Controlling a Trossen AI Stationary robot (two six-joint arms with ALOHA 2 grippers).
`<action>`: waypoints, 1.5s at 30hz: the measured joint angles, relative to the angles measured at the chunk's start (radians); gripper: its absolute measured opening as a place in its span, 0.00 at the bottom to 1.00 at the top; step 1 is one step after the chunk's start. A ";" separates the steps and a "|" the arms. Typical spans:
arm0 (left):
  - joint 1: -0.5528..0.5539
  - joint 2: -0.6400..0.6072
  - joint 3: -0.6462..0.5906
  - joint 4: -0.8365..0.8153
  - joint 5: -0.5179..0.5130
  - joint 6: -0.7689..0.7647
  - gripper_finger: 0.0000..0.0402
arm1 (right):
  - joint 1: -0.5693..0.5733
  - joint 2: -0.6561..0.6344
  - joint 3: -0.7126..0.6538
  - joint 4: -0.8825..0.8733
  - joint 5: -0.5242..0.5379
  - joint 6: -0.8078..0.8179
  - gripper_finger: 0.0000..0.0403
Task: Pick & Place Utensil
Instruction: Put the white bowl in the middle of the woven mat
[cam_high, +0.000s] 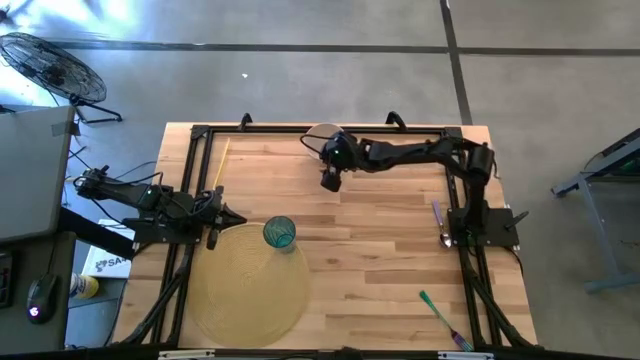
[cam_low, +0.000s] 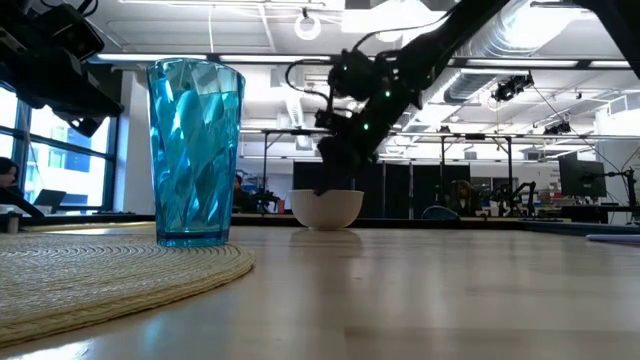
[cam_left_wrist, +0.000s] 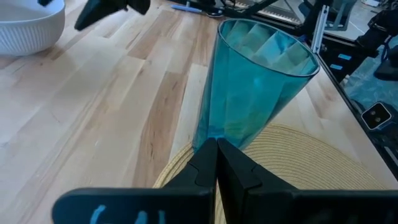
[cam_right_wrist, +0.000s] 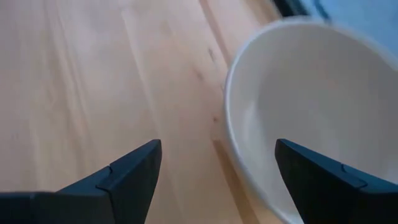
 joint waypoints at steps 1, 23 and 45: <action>0.000 0.000 0.000 0.000 0.000 0.000 0.00 | -0.006 0.008 0.000 -0.001 -0.007 -0.001 0.77; 0.000 0.000 0.000 0.000 0.001 0.000 0.00 | -0.024 0.030 0.000 0.034 -0.009 -0.046 0.33; 0.000 0.000 0.000 0.063 0.001 -0.005 0.00 | -0.004 0.029 0.000 0.035 -0.014 0.007 0.04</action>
